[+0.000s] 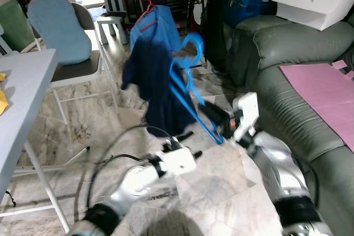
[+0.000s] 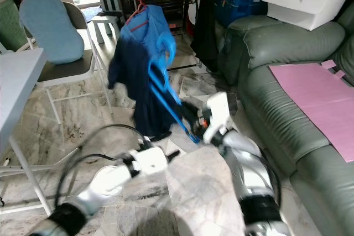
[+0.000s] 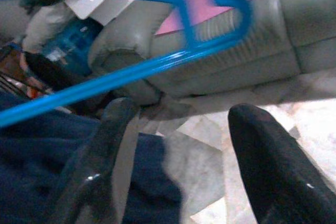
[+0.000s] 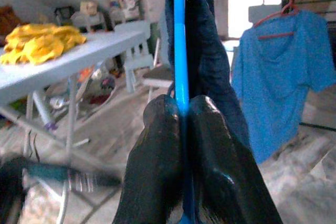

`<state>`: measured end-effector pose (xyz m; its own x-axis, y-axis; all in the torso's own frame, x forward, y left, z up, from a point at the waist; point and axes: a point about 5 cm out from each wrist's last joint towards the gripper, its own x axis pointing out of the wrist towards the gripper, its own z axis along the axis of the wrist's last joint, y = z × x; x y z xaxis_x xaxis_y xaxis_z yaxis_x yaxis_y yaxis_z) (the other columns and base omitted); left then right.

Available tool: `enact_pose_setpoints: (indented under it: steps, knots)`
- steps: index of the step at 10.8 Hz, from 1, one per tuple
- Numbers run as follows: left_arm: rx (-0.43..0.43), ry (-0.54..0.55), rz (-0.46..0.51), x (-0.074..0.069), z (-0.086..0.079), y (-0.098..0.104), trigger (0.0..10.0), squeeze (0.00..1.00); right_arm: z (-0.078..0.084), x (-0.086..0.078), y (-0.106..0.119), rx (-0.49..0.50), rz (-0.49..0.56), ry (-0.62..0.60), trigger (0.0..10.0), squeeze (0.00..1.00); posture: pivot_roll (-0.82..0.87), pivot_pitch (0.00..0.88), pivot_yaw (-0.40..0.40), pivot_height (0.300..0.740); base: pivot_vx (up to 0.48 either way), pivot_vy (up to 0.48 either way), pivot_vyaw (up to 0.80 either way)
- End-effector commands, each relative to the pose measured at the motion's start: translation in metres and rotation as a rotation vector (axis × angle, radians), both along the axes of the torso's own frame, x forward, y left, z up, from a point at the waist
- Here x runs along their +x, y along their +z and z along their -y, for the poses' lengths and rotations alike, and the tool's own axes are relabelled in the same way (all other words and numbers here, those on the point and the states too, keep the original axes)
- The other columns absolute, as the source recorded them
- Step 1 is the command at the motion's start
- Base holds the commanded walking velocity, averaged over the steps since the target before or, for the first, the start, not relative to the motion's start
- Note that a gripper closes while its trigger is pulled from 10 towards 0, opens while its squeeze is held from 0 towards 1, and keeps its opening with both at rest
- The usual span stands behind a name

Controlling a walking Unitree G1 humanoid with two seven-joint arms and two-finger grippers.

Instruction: Hang hanger

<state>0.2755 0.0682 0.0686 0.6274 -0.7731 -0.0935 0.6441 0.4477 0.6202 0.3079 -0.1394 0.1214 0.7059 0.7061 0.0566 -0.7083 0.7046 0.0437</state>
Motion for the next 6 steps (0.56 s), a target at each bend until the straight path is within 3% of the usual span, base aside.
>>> enact_pose_setpoints:
  steps: [1, 5, 6]
  knots:
    - [-0.042, 0.025, 0.033, 0.003, -0.010, 0.019, 10.0, 1.00, 0.003, -0.004, 0.003, -0.015, 0.048, 0.061, 10.0, 0.00, -0.11, 0.000, 0.066, 0.740, 0.000, 0.000, 0.00]
    - [0.006, 0.080, 0.109, 0.010, -0.046, 0.048, 10.0, 1.00, 0.023, -0.013, -0.012, -0.096, 0.014, 0.137, 10.0, 0.00, -0.09, 0.000, 0.059, 0.740, 0.000, 0.000, 0.00]
    - [0.036, 0.087, 0.112, 0.015, -0.055, 0.051, 10.0, 1.00, 0.037, -0.016, -0.014, -0.155, 0.002, 0.162, 10.0, 0.00, -0.09, 0.000, 0.060, 0.740, 0.000, 0.000, 0.00]
